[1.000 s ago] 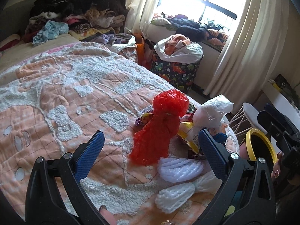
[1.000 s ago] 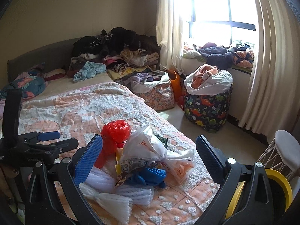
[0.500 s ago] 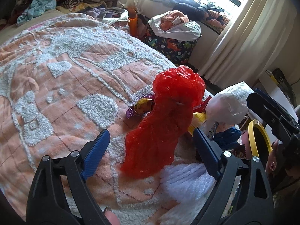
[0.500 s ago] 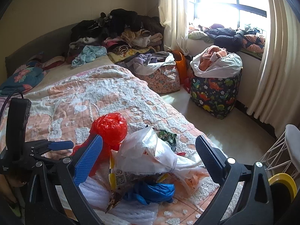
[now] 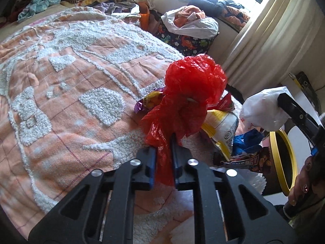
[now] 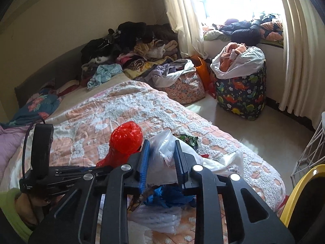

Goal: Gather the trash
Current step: 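Carry the red bag with the left tool while the right tool grasps the white plastic bag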

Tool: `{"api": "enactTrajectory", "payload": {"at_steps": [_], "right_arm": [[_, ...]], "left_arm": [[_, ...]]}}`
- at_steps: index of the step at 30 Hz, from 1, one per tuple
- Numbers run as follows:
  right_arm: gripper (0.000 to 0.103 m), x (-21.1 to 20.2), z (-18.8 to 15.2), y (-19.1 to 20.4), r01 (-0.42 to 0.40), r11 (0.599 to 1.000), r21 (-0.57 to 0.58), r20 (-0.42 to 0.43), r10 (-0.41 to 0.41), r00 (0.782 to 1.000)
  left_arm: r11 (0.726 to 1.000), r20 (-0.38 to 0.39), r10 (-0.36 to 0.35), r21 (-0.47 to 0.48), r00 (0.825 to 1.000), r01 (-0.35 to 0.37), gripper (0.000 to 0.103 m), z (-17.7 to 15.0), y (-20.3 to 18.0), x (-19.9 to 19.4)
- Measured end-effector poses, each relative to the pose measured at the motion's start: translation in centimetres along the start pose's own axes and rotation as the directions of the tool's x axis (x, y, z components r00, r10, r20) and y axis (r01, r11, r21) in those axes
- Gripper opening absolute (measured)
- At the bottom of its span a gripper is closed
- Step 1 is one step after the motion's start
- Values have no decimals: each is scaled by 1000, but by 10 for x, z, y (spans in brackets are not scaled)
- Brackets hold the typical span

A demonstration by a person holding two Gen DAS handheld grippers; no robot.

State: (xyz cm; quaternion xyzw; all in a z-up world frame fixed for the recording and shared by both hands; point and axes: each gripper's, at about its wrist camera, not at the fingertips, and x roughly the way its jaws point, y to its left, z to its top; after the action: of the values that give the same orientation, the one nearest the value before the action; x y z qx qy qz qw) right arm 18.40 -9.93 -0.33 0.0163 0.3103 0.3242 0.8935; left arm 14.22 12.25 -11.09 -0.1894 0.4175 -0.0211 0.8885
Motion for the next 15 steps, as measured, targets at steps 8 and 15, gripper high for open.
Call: {"api": "enactTrajectory", "payload": {"at_steps": [8,15], "right_arm": [[22,-49,7,-15,-20,998,63,114,12,993],[22,-90,6,-28,-30,992,121,191,6,982]], "left_arm": [[998,139,-49,36,989,44,3,4,-25,-44],[995,267,-61,98,962,36,3,15,-63,-76]]}}
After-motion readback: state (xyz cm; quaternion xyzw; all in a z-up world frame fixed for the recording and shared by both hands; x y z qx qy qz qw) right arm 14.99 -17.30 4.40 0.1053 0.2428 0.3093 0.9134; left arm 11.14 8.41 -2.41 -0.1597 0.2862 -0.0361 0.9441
